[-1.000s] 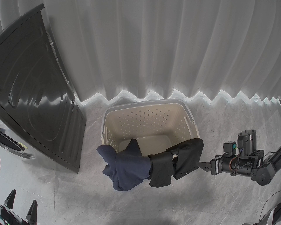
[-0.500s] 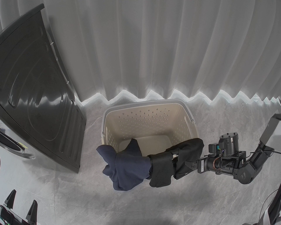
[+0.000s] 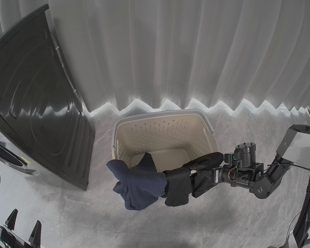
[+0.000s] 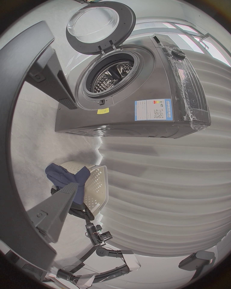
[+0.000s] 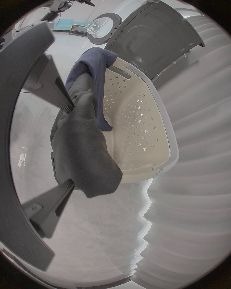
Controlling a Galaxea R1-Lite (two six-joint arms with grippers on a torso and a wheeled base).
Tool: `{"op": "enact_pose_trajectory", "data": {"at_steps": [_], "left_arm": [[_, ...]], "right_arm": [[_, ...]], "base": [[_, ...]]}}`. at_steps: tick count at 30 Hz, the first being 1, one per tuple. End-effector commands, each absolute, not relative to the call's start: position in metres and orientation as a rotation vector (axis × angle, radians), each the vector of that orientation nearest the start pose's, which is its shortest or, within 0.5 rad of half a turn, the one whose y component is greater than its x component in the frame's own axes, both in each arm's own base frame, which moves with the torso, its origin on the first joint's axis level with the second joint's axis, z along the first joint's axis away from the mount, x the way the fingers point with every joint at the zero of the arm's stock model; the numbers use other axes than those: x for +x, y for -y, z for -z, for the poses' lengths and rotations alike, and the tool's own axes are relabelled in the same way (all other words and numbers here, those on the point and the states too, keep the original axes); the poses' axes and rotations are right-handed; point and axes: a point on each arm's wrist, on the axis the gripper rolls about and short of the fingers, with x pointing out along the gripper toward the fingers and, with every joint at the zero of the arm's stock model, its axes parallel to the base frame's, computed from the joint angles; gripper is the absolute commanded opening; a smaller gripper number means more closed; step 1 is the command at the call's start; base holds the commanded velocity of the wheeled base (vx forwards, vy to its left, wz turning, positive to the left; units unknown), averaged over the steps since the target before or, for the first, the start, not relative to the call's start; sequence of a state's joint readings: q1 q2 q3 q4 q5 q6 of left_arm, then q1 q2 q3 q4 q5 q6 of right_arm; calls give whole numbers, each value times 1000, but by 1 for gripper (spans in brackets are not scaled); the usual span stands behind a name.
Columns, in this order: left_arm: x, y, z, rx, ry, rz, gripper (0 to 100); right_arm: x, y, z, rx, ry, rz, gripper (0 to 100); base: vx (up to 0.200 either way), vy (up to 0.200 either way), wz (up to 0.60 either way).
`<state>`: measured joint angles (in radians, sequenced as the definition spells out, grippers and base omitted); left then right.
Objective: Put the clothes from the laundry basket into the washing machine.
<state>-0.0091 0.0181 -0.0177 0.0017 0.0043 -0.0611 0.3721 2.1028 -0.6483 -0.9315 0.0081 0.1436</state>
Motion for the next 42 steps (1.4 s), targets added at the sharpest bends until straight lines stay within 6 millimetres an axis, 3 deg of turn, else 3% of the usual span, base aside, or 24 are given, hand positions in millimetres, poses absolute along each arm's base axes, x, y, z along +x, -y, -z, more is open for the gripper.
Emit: {"op": "enact_pose_trajectory", "data": {"at_steps": [1,7,13,20,32,39,42], "left_arm": [[-23,0,-76,-61,-5,4,100],[-23,0,-76,-61,-5,4,100],[-23,0,-76,-61,-5,4,100],[-23,0,-76,-61,-5,4,100],[-23,0,-76,-61,-3,3,100],[-23,0,-76,-58,-3,5,100],[-22,0,-76,-54,-6,6,100]], "right_arm": [[311,-124,-41,44,-544,-342,0],[305,-126,-44,74,-547,-350,0],[283,-124,-60,80,-531,-371,0],[241,-122,-121,148,-370,-431,0],[199,-123,-161,197,-218,-487,0],[175,-110,-197,237,-62,-518,0],[174,-108,-206,237,-27,-514,0]], "base": [[0,0,0],[0,0,0],[0,0,0],[0,0,0],[0,0,0],[0,0,0],[0,0,0]]}}
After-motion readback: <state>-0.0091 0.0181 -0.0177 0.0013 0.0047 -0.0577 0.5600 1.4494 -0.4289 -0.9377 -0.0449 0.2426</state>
